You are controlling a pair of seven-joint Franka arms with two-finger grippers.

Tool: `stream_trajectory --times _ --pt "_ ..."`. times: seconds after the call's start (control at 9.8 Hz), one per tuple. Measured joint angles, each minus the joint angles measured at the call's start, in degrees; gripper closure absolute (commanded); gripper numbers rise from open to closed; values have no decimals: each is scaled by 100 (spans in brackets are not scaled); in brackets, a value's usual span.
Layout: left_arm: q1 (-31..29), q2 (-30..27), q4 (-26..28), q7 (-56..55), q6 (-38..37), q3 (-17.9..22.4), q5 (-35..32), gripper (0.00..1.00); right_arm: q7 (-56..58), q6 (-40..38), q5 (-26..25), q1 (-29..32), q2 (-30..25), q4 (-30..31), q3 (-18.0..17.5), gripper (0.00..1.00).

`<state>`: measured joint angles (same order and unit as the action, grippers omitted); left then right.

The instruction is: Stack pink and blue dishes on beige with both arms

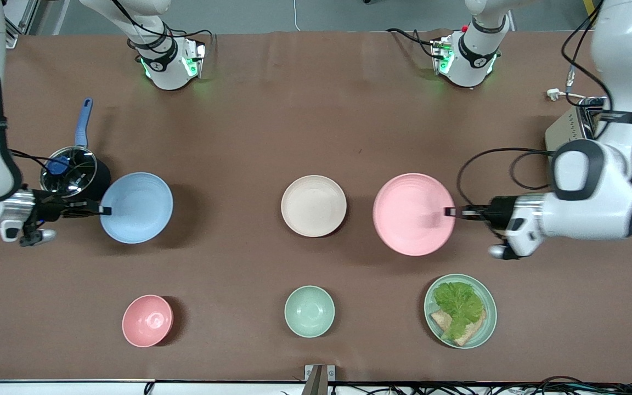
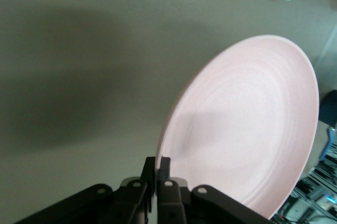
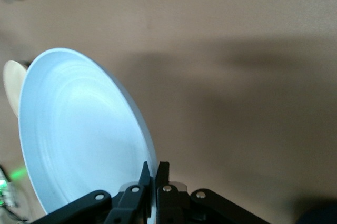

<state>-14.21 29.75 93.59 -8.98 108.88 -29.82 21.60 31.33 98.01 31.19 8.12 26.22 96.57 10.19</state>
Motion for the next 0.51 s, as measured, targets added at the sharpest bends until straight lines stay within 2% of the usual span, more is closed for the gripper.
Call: stream_trajectory --times 0.2,0.31,0.51 --pt "922 81 41 -1153 653 -3 -891 100 -994 -540 -49 -177 -31 -591 -23 100" --pt "1406 172 55 -1876 1044 -1 -1403 100 -1438 -574 -54 -327 -33 -708 -90 100" --pt "2128 441 83 -2811 1707 11 -1950 100 -2137 -513 -65 -558 -38 -775 -391 99"
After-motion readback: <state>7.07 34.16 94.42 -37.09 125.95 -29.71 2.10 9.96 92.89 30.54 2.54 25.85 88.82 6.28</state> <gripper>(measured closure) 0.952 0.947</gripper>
